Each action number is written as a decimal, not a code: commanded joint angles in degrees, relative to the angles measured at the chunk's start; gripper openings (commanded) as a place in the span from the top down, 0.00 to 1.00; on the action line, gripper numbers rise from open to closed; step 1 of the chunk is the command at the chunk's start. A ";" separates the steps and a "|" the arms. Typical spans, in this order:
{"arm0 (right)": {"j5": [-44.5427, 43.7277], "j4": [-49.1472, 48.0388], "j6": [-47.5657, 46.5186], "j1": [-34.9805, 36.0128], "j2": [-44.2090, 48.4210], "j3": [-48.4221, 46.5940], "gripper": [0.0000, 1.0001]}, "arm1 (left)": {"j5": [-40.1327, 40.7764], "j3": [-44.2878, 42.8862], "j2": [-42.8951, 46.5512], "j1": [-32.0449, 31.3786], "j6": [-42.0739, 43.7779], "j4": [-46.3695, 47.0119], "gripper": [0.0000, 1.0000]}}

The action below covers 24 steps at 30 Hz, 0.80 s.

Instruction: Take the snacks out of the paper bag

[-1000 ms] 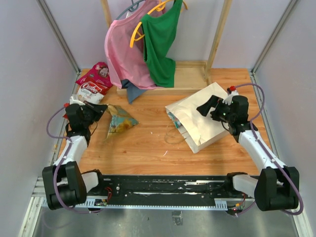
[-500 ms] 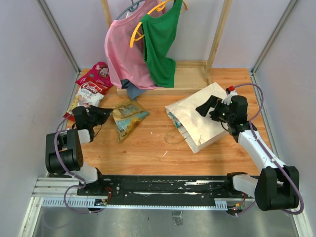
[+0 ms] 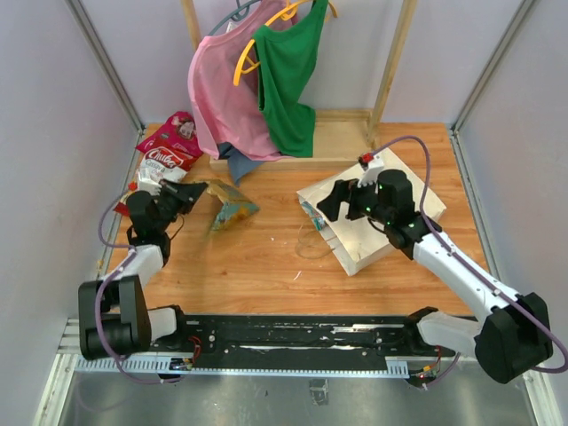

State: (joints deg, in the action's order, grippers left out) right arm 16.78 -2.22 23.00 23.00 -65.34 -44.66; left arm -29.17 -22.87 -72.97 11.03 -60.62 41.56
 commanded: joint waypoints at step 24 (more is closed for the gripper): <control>-24.61 8.18 -10.87 24.16 1.97 -10.86 0.02 | 5.07 -22.06 21.60 -4.28 19.22 -31.36 0.99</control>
State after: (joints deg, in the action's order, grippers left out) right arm 5.87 3.18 16.16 37.63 -61.58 -50.59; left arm -26.50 -44.10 -53.32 6.83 -45.30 13.26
